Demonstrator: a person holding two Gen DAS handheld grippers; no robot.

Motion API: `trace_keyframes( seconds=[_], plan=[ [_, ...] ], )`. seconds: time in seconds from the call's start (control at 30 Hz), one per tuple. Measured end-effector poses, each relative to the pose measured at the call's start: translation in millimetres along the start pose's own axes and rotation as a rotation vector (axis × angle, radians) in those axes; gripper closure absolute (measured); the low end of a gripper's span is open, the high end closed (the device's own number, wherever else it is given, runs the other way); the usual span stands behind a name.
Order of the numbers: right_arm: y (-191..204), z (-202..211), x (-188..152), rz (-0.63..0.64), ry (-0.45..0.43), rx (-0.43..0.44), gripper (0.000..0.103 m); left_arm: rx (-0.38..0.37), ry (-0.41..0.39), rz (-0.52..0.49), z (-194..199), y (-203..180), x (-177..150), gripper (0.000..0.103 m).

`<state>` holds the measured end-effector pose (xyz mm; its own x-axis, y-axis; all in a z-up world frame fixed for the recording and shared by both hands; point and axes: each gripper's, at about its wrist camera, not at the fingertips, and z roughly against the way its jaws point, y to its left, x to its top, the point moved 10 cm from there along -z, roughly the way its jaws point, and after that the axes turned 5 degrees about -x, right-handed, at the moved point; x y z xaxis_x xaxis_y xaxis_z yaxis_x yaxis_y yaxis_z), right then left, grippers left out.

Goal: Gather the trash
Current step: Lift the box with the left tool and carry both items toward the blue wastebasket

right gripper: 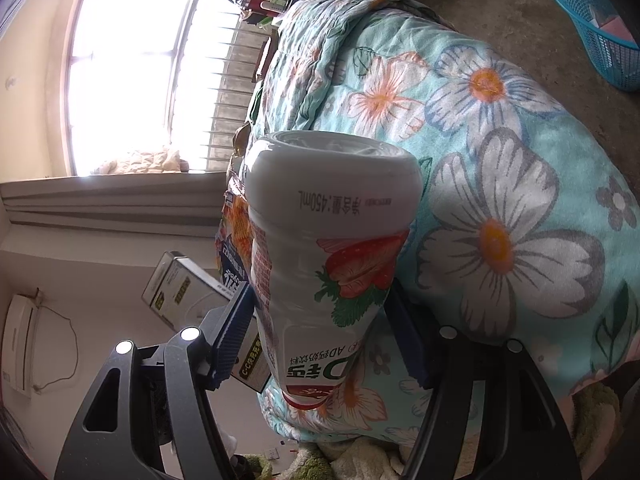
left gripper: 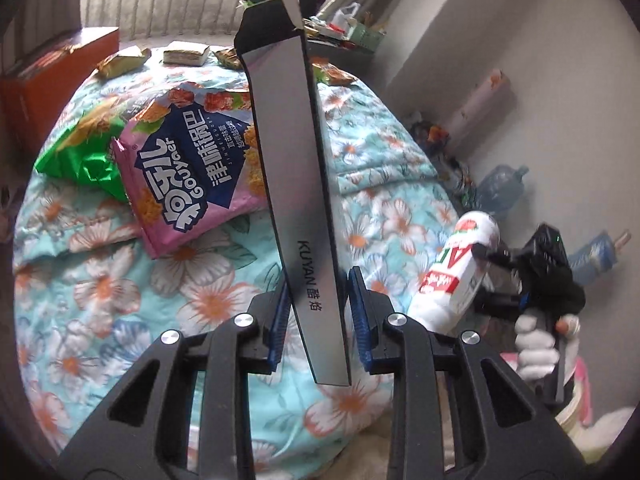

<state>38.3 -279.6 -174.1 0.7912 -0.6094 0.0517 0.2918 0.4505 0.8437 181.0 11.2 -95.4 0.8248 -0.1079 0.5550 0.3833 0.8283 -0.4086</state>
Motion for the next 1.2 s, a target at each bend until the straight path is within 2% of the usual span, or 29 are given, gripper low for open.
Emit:
trace_keyframes(
  seconds=[0.1, 0.2, 0.4, 0.57, 0.67, 0.97, 1.2],
  plan=[
    [1, -2, 2, -0.001, -0.001, -0.004, 0.038, 0.042, 0.005, -0.081, -1, -9, 0, 0.076],
    [1, -5, 4, -0.008, -0.007, -0.016, 0.038, 0.070, -0.046, -0.086, -8, -9, 9, 0.075],
    [4, -9, 6, -0.017, -0.012, -0.046, 0.038, 0.033, -0.058, -0.061, -41, -9, 40, 0.076],
    [7, -12, 7, -0.018, -0.017, -0.058, 0.038, 0.032, -0.026, -0.122, -71, -21, 34, 0.079],
    [8, -13, 9, -0.018, -0.017, -0.070, 0.038, 0.048, -0.027, -0.153, -74, -24, 35, 0.079],
    [10, -22, 18, -0.043, -0.021, -0.084, 0.037, 0.058, 0.000, -0.117, -90, -16, 40, 0.079],
    [5, -20, 27, -0.079, -0.045, -0.065, 0.037, 0.093, -0.023, -0.149, -92, -22, 37, 0.079]
  ],
)
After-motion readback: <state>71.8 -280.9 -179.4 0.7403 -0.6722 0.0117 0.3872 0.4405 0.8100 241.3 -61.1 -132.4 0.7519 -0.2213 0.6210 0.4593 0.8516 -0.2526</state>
